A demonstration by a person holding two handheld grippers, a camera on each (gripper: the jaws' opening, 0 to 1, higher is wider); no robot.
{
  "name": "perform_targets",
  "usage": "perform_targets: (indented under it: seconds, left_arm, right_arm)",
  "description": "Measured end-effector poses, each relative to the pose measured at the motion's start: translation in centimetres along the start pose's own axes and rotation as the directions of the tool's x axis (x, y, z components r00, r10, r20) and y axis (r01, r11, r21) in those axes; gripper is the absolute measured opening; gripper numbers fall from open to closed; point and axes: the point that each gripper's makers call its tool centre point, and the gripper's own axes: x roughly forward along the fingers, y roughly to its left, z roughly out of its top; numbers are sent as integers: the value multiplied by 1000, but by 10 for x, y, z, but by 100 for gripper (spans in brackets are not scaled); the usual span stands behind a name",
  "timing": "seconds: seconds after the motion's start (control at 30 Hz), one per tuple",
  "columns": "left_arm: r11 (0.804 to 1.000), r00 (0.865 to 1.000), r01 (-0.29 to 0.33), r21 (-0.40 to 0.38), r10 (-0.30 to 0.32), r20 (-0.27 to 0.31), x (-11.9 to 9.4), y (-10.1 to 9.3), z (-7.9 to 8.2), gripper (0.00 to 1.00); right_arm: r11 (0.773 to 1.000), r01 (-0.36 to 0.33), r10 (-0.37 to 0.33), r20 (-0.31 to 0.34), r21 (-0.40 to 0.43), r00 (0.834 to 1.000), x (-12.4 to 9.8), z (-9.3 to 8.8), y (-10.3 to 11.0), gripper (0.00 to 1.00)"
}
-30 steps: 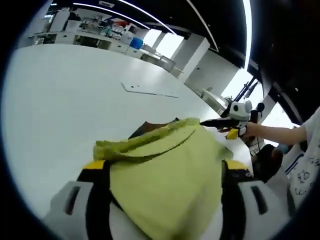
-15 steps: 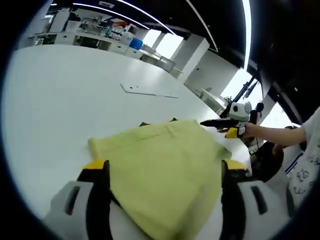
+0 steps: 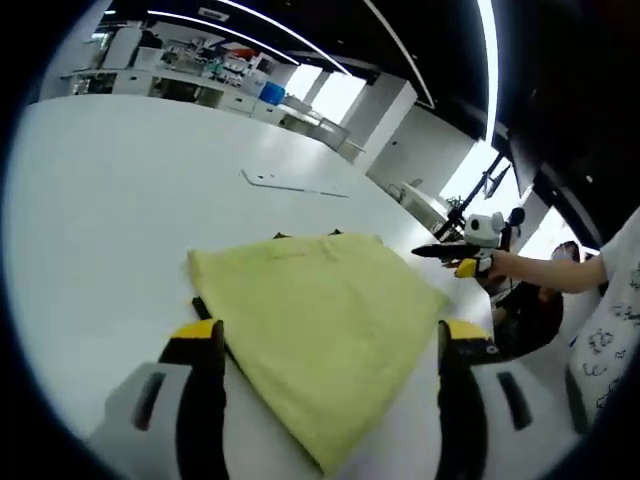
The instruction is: Fold the garment on the visible template until the final outline fits inside the template.
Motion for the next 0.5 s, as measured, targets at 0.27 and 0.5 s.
perform_targets:
  seconds: [0.27, 0.5]
  left_arm:
    - [999, 1000, -28, -17, 28, -7, -27, -3, -24, 80]
    - [997, 997, -72, 6, 72, 1, -41, -2, -40, 72]
  right_arm:
    - [1000, 20, -20, -4, -2, 1000, -21, -23, 7, 78]
    - [1000, 23, -23, -30, -9, 999, -30, -40, 13, 74]
